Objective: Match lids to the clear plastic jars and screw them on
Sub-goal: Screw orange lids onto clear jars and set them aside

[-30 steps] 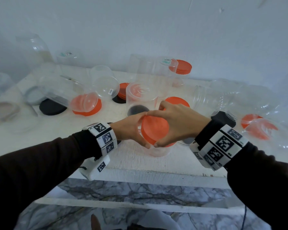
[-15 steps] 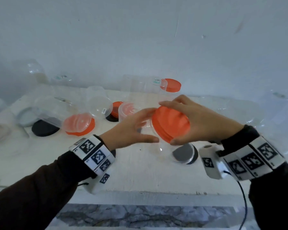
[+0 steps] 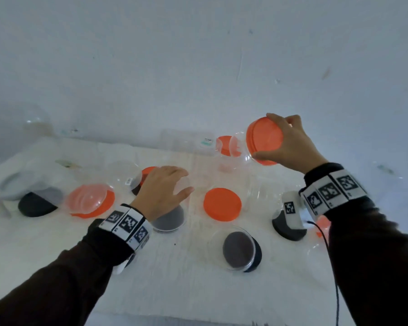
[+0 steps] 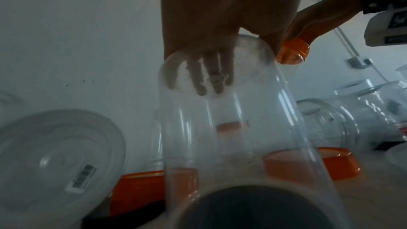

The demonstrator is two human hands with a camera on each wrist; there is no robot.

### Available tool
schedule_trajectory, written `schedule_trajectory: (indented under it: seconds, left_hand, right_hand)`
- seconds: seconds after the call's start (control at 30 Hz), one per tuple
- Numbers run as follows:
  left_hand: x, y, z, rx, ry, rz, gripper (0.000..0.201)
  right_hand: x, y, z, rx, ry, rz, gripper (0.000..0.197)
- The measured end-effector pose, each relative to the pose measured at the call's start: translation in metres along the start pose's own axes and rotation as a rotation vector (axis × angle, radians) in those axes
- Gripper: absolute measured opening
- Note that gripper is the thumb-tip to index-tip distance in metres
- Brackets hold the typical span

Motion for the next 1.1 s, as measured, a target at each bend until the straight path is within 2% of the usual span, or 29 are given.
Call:
schedule_trajectory:
  seconds: [0.17, 0.4, 0.77, 1.1]
  left_hand:
    - [0.007, 0.004, -0.003, -0.074, 0.055, -0.026, 0.067]
    - [0.007, 0.005, -0.004, -0.104, 0.037, -0.014, 0.065]
    - [0.006, 0.003, -0.005, -0.087, -0.007, 0.047, 0.049]
    - [0.005, 0.003, -0.005, -0.078, -0.008, 0.077, 0.048]
  right_hand:
    - [0.018, 0.027, 0.026, 0.018, 0.003, -0.114, 0.095]
    - [0.06, 0.052, 0.026, -0.064, 0.011, -0.307, 0.097]
    - [0.115, 0.075, 0.023, -0.172, -0.156, -0.698, 0.097]
    - [0.144, 0.082, 0.023, -0.251, -0.359, -0.897, 0.102]
Point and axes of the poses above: each hand's wrist, its own y-axis towards the middle knuckle, its own x-axis out of the palm, z = x × y, the point moved 8 cm from there along y, towards the middle knuckle, and after that the axes turned 15 degrees about -x, right-handed, at the moved point
